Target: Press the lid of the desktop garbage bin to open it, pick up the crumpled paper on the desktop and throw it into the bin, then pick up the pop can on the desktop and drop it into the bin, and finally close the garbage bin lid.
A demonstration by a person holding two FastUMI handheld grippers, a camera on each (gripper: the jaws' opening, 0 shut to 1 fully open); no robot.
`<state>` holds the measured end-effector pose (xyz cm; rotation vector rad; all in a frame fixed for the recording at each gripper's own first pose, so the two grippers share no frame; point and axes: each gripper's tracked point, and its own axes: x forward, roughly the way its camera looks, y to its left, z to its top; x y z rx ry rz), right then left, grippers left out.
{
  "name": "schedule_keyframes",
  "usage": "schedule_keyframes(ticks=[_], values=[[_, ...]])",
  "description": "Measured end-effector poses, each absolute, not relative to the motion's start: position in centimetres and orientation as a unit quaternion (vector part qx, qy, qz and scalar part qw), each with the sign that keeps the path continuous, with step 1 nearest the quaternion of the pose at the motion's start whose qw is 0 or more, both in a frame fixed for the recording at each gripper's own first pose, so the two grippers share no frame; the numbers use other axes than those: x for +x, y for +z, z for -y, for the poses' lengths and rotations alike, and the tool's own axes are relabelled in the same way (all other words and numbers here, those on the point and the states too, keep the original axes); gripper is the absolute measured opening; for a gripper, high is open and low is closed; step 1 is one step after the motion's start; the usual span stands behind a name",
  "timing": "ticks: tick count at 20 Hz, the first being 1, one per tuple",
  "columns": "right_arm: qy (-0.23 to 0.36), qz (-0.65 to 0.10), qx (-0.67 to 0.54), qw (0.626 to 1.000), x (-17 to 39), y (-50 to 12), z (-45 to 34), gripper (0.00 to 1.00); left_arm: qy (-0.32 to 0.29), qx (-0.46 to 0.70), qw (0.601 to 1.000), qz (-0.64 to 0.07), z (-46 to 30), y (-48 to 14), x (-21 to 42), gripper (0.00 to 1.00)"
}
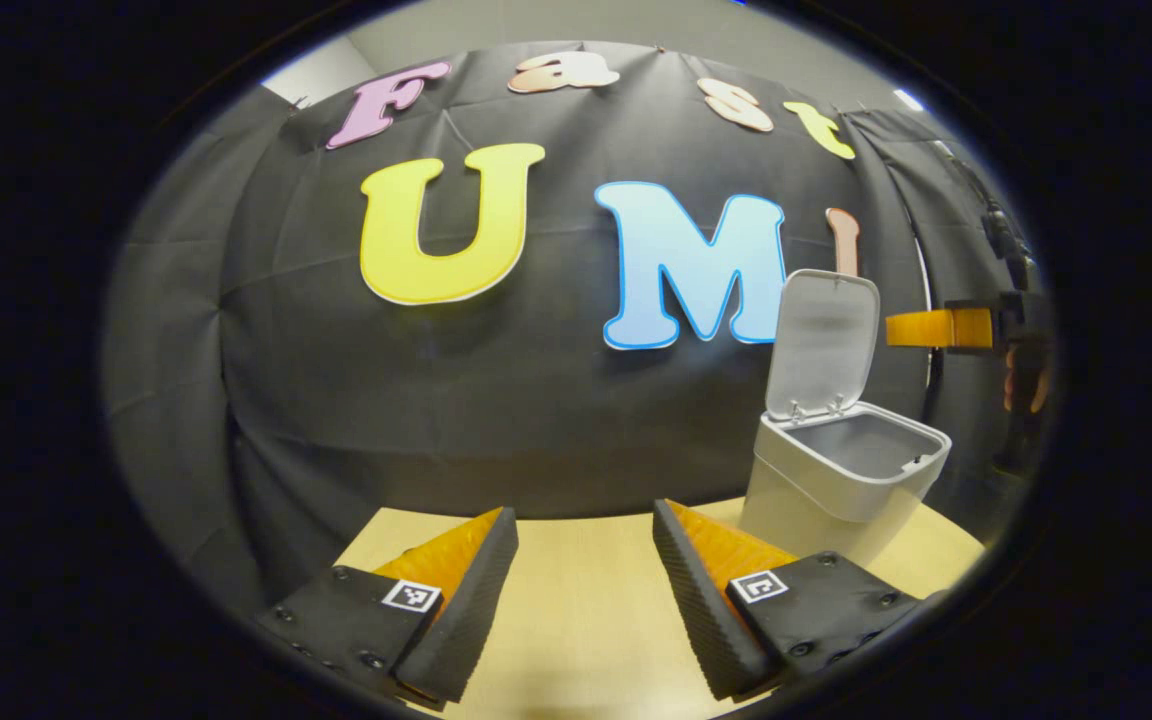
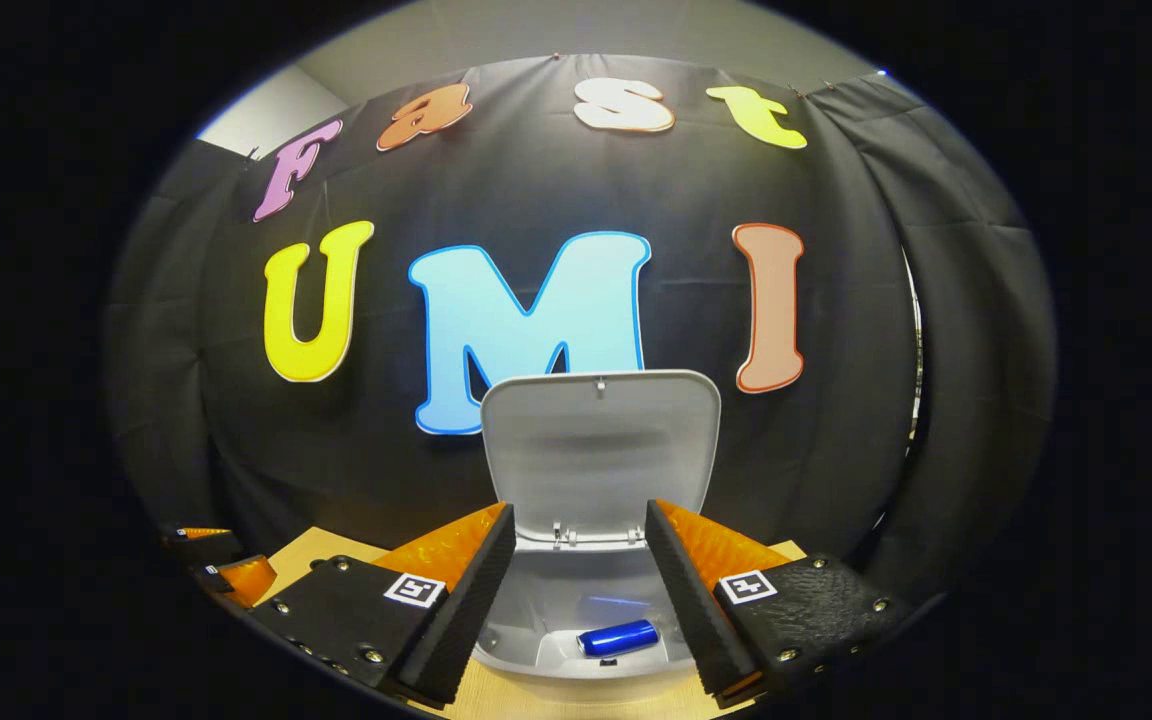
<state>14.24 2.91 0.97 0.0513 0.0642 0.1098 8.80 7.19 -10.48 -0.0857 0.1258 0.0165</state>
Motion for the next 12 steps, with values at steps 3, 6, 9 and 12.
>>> schedule_keyframes(ticks=[3,6,9,12], values=[[0.056,-0.019,0.02,0.998,15.0,2.4,-3.2,0.84,0.01,-0.043,0.997,-0.064,-7.4,-10.6,8.7,0.9],[0.059,-0.007,0.016,0.998,15.7,3.7,-3.4,0.84,0.012,-0.043,0.997,-0.065,-7.6,-10.7,8.7,0.96],[0.061,0.003,0.012,0.998,16.4,5.0,-3.6,0.84,0.014,-0.044,0.997,-0.066,-7.9,-10.9,8.6,0.96],[0.059,0.014,0.011,0.998,17.3,6.0,-3.6,0.84,0.016,-0.045,0.997,-0.068,-8.0,-11.0,8.7,0.96]])
